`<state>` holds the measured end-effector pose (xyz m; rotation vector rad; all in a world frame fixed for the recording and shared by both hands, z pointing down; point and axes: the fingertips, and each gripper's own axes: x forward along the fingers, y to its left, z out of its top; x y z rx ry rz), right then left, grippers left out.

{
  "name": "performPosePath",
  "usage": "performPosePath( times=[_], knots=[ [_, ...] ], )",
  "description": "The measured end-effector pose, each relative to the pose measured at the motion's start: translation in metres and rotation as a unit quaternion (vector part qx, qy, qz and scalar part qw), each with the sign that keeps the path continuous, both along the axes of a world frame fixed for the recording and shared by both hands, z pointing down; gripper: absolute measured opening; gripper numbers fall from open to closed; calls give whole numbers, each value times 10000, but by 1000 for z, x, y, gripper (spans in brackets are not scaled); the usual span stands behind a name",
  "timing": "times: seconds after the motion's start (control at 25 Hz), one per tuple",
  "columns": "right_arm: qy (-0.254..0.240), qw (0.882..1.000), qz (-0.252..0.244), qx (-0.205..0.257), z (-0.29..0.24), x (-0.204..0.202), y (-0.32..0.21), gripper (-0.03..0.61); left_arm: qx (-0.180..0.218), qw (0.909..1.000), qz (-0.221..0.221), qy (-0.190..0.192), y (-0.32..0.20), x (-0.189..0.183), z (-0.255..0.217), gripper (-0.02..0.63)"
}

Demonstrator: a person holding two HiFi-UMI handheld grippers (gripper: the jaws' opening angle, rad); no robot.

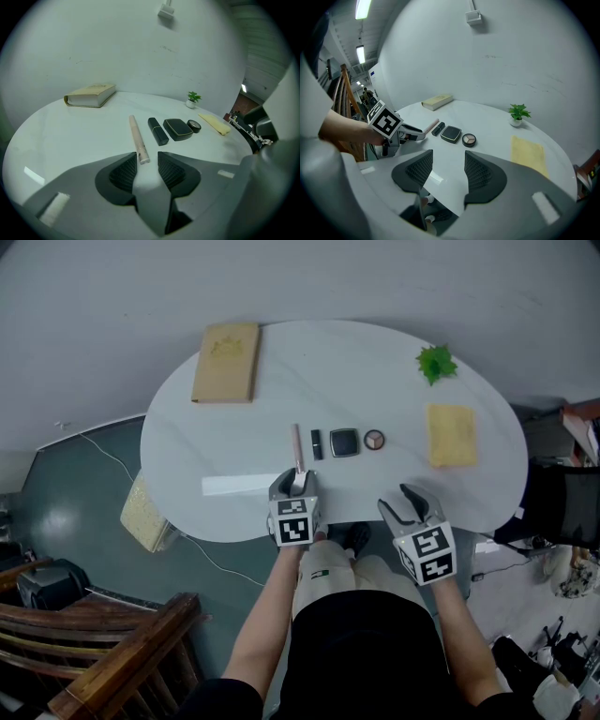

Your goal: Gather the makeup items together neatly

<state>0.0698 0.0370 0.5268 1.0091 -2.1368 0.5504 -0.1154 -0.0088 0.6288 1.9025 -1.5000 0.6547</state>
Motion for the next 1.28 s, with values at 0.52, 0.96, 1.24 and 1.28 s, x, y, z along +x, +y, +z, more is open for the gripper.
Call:
performPosePath(
  times=[0.52, 0.96, 1.24, 1.28],
  knots=[
    [-182, 9993, -134, 299, -16, -1, 7, 222, 319, 9995, -47, -58, 16, 2, -38, 143],
    [-443, 9958, -224, 765, -46, 7, 16, 172, 873, 9962, 28, -2, 40, 34, -102, 138],
    [-730, 9913, -210, 1076, -71, 12, 18, 101, 1290, 9914, 202, 46, 56, 59, -145, 103],
    [-765, 9906, -206, 1111, -74, 12, 19, 92, 1357, 9905, 227, 49, 57, 62, -151, 95]
  ],
)
